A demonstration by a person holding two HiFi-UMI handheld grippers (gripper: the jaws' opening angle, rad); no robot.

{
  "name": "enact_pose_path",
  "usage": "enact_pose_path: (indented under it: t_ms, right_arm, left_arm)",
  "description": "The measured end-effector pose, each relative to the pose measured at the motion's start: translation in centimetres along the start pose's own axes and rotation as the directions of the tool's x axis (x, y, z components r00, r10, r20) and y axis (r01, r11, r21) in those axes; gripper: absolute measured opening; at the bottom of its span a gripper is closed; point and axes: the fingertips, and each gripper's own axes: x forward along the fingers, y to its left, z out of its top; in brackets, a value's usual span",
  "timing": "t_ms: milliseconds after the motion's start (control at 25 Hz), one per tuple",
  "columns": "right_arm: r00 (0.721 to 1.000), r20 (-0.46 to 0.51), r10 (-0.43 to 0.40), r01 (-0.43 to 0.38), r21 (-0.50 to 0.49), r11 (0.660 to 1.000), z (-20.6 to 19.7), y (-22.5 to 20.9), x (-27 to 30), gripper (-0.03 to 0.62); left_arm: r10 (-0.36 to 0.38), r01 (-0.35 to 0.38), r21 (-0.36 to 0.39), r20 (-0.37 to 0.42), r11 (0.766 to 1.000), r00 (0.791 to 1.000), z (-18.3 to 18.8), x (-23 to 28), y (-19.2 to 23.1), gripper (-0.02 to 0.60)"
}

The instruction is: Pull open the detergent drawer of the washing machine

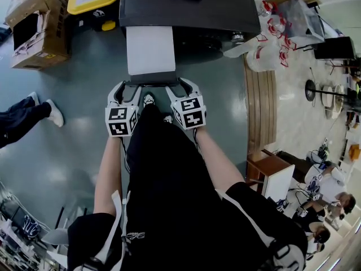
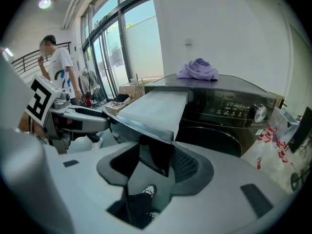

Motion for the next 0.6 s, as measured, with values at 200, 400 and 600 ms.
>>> enact_pose_path:
  t_ms: [200,400,600]
  right_arm:
    - [1.000,0.000,0.001,-0.001,-0.001,1.000,-0.5,0.6,-0.4,0.207]
    - [1.000,-0.003,0.004,-0.004,-0.001,1.000,-0.9,0.6,-0.7,0.207]
    - [1.000,-0.003,0.006,-0.006,-0.001,1.000,-1.4,0.7,-1.1,0.207]
  left_arm:
    - [0.003,-0.003,0.000,-0.001,1.000,1.000,-0.5,-0.7,-0.1,0.236]
    - [0.006,-0.006,-0.003,-0.004,1.000,1.000,-0.8,-0.9,-0.5,0.236]
    - [0.008,-0.008,-0.005,-0.003,1.000,1.000,-1.2,-1.3,-0.9,0.236]
